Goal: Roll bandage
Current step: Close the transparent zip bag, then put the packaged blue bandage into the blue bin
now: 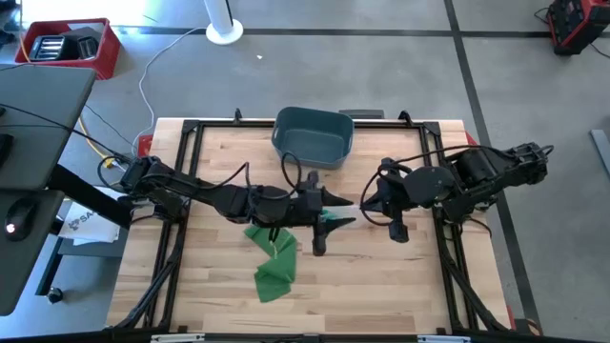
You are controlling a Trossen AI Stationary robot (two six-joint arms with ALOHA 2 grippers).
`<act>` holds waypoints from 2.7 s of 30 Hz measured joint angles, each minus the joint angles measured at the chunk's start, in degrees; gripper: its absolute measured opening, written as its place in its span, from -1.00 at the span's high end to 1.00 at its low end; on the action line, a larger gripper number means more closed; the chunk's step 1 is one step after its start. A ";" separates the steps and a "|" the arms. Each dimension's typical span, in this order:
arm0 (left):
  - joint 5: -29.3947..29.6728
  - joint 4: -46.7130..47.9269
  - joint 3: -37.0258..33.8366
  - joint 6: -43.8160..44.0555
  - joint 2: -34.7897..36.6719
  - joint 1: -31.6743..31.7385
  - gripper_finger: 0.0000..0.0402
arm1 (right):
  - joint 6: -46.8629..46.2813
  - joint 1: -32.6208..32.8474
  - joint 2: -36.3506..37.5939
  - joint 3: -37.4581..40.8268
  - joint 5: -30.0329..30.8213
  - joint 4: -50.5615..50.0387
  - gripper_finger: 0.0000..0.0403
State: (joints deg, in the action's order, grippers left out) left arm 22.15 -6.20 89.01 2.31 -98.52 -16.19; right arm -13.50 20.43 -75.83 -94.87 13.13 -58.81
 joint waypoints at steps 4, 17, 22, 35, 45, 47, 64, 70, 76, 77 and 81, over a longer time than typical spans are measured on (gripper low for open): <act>4.44 -0.27 -0.07 -0.12 -0.98 0.05 0.06 | 0.00 0.00 0.00 0.00 -0.03 1.37 1.00; 4.57 -2.37 -0.04 -1.51 -1.70 0.03 0.43 | 0.00 -0.02 0.00 0.00 -0.22 2.19 1.00; 4.57 -2.08 -0.04 -1.49 -1.70 0.03 0.68 | 0.00 -0.02 0.00 -0.02 -0.20 2.19 1.00; 5.28 3.27 -0.04 -1.07 0.13 -0.25 0.86 | -1.72 -0.07 1.80 -0.07 -1.31 0.43 1.00; 5.58 18.57 -0.04 2.81 5.82 -0.39 0.85 | -3.03 -0.02 4.47 -0.09 -1.55 -2.89 1.00; 5.58 21.42 -0.04 3.57 6.76 -0.46 0.84 | -3.17 -0.02 4.73 -0.09 -1.49 -3.30 1.00; 4.40 28.91 -0.04 5.31 12.19 -0.84 0.82 | -3.02 -0.02 5.03 -0.09 -0.58 -4.32 1.00; -4.74 28.81 -0.04 8.55 13.57 0.84 0.69 | -2.54 -0.13 5.16 -0.09 0.18 -4.36 1.00; -2.36 18.64 -0.04 4.10 12.64 0.86 0.63 | -2.11 -0.17 5.11 -0.09 0.35 -4.01 1.00; -2.40 16.26 -0.04 3.28 12.15 0.86 0.63 | -2.12 -0.17 5.09 -0.09 0.35 -4.00 1.00; -3.51 7.36 -0.04 -2.36 9.21 0.86 0.63 | -2.12 -0.17 5.01 -0.09 0.37 -3.91 1.00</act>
State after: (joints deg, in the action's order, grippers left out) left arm 18.64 1.16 88.97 -0.06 -89.31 -15.33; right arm -15.62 20.25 -70.83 -94.96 13.50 -62.72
